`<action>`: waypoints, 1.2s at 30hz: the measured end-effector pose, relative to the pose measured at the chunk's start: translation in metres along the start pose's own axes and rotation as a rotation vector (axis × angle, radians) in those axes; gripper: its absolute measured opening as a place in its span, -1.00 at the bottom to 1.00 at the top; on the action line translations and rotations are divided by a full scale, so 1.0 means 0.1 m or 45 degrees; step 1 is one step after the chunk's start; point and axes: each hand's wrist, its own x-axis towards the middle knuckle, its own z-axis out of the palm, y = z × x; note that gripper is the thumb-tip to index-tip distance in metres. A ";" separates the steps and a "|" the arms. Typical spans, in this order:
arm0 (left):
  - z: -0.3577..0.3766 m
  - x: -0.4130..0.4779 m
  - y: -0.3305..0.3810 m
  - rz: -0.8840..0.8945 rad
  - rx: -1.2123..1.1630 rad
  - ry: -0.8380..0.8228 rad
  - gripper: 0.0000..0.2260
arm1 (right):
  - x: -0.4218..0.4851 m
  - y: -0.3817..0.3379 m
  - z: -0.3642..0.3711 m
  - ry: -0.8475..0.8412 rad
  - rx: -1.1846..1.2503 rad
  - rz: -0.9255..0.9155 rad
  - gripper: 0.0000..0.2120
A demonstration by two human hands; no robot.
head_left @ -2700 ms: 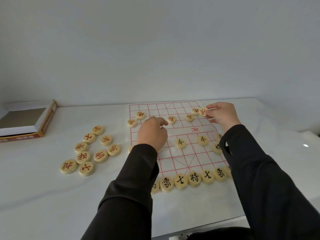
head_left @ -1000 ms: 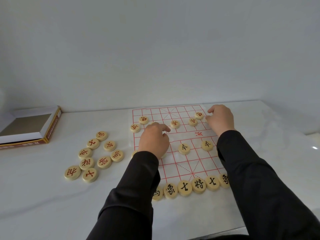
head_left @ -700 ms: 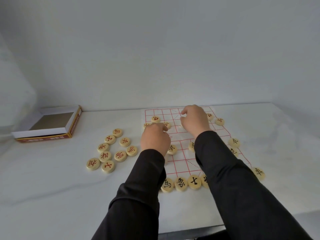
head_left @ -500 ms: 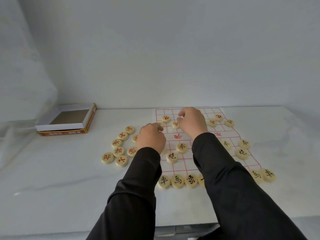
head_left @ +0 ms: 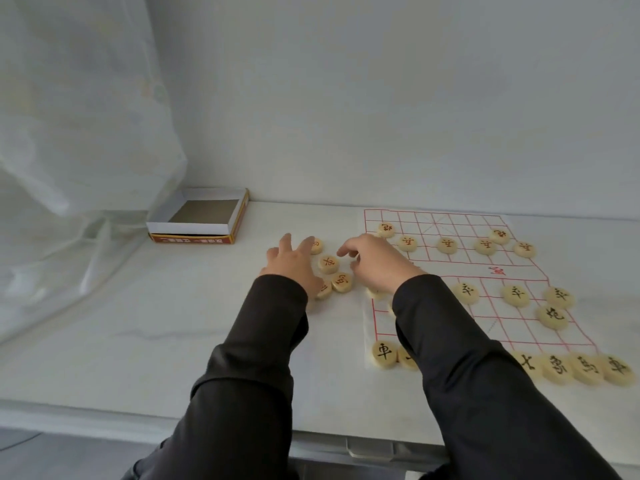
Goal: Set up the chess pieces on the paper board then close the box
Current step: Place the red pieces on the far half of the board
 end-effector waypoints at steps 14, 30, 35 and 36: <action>-0.17 0.11 -0.37 -0.005 0.310 -0.370 0.08 | 0.00 -0.05 0.06 -0.200 -0.320 -0.138 -0.70; -0.28 0.21 -0.47 0.238 0.185 -0.267 -0.17 | 0.12 -0.08 0.16 -0.116 -0.131 -0.182 -0.60; -0.32 0.26 -0.55 0.219 0.210 -0.268 -0.29 | 0.11 -0.08 0.13 -0.075 0.062 -0.094 -0.58; -0.33 0.26 -0.57 0.202 0.216 -0.296 -0.29 | 0.11 -0.06 0.11 -0.065 0.081 -0.079 -0.57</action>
